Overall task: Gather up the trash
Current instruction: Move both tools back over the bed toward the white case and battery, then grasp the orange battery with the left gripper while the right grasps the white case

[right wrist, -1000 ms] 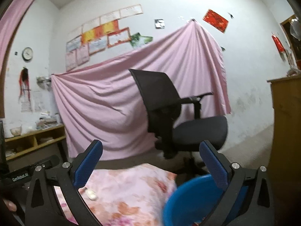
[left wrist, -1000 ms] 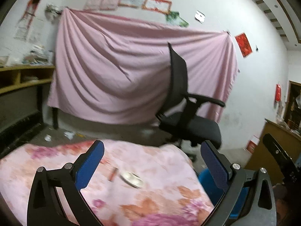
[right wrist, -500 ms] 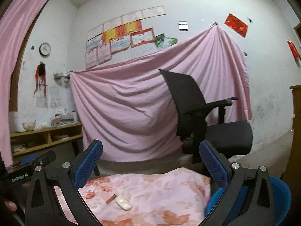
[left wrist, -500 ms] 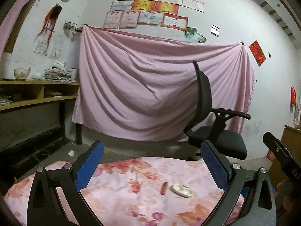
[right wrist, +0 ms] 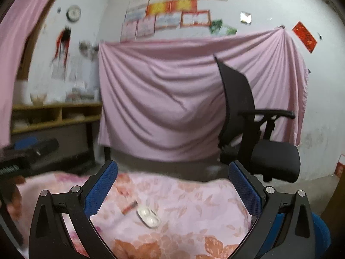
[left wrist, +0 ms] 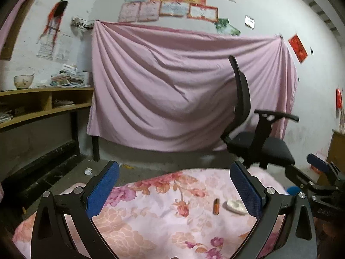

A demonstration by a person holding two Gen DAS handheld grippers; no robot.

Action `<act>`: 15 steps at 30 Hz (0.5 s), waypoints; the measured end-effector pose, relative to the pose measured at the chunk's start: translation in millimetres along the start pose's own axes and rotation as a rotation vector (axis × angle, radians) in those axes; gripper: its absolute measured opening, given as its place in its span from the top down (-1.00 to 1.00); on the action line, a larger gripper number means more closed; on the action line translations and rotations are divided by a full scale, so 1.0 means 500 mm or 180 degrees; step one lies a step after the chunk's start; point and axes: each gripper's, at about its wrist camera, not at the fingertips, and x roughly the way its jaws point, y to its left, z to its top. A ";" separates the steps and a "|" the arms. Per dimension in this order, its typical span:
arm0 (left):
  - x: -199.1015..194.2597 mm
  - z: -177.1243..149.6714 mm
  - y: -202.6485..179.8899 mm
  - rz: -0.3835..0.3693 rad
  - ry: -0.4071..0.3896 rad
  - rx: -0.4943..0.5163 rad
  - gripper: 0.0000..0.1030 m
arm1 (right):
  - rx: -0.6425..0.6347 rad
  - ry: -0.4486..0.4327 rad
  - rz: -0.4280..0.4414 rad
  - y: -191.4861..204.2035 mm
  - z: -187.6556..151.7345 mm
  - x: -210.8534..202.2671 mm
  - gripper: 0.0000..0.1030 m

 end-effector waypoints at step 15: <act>0.161 -0.049 -0.031 -0.0354 0.1079 0.0184 -0.57 | -0.0034 0.1591 0.0524 0.022 -0.080 0.165 -0.40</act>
